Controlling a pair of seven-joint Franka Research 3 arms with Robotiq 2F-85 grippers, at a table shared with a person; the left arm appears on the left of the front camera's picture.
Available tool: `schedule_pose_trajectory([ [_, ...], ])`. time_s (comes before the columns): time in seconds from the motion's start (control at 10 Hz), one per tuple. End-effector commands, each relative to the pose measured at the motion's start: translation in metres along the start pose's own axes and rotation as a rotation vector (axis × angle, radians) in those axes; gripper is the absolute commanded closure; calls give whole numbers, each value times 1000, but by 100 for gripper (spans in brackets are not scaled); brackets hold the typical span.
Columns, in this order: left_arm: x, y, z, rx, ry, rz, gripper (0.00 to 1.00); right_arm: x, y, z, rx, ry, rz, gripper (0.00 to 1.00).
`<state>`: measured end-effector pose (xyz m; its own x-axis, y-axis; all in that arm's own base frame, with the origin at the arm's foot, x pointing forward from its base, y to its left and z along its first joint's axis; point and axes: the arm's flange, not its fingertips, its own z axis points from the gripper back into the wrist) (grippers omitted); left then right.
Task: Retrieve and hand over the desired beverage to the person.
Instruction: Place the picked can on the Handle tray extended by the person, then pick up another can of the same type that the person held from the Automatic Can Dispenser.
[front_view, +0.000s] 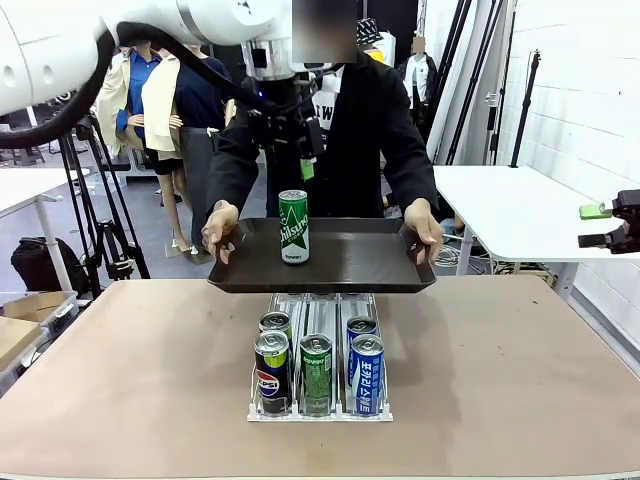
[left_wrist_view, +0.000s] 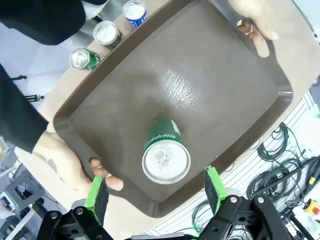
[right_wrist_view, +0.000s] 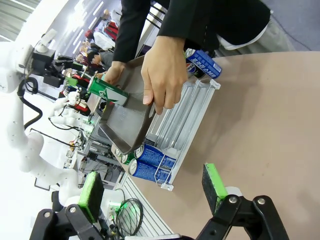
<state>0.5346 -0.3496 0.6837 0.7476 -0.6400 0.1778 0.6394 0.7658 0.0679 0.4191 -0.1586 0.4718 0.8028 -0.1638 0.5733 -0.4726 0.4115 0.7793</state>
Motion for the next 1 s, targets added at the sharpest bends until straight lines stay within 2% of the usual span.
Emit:
schedule_pose_trajectory([
  [0.0, 3, 8, 9, 47, 143, 51, 0, -1, 0, 0, 12, -7, 1, 0],
  [0.1, 0, 0, 0, 0, 0, 0, 0, -1, 0, 0, 12, -7, 1, 0],
  [0.9, 0, 0, 0, 0, 0, 0, 0, -1, 0, 0, 12, -7, 1, 0],
])
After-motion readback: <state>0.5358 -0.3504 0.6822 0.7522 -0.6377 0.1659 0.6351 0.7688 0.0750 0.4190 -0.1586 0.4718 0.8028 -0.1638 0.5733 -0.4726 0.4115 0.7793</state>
